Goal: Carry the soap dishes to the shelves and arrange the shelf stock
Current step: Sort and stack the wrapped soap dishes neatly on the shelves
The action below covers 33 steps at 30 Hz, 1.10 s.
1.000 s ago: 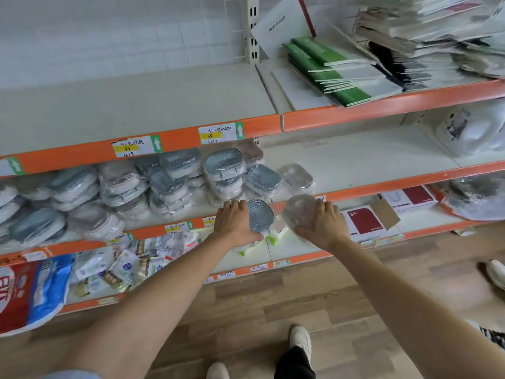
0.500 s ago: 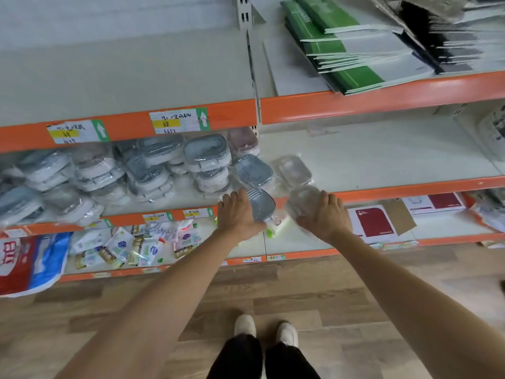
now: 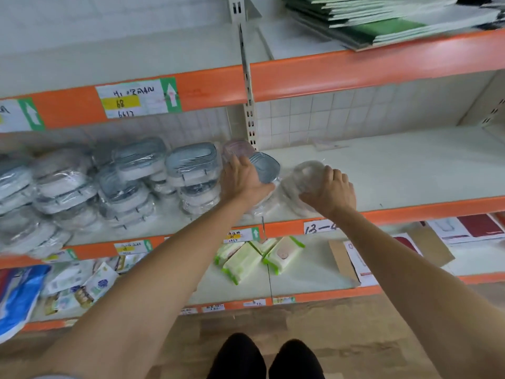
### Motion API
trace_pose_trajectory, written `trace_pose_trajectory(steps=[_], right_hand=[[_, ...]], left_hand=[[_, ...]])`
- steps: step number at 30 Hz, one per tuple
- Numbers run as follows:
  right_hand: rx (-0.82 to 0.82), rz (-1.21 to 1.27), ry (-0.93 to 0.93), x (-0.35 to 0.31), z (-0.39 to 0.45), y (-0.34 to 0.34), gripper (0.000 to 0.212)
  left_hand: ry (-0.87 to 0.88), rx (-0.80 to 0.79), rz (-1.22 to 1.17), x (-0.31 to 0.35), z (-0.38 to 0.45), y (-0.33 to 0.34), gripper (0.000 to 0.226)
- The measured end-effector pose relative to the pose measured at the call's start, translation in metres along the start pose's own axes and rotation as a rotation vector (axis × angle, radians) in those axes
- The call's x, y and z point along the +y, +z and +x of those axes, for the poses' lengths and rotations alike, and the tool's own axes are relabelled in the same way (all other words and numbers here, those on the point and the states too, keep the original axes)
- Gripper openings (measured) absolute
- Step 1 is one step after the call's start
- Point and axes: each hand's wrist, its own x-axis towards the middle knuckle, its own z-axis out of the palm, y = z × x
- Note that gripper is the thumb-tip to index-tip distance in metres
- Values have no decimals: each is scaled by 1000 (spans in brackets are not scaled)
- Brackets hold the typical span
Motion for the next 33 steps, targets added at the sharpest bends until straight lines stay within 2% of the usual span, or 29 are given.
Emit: trace_pose_trajectory(steps=[7, 15, 20, 25, 27, 30, 33], right_hand=[[19, 26, 1, -6, 17, 36, 93], [-67, -36, 9, -9, 17, 23, 107], [21, -103, -104, -12, 2, 13, 85], [18, -260, -244, -18, -20, -8, 57], [-32, -288, -289, -23, -31, -19, 50], [-175, -290, -343, -36, -47, -35, 45], [-312, -291, -401, -55, -63, -52, 48]], left_hand=[[-3, -7, 120, -7, 24, 28, 98], [152, 72, 212, -13, 19, 28, 93], [337, 147, 251, -13, 5, 15, 68], [442, 119, 245, -21, -23, 4, 53], [469, 114, 238, -25, -34, -5, 47], [471, -27, 219, -31, -55, -24, 35], [425, -134, 241, -45, -74, -43, 36]])
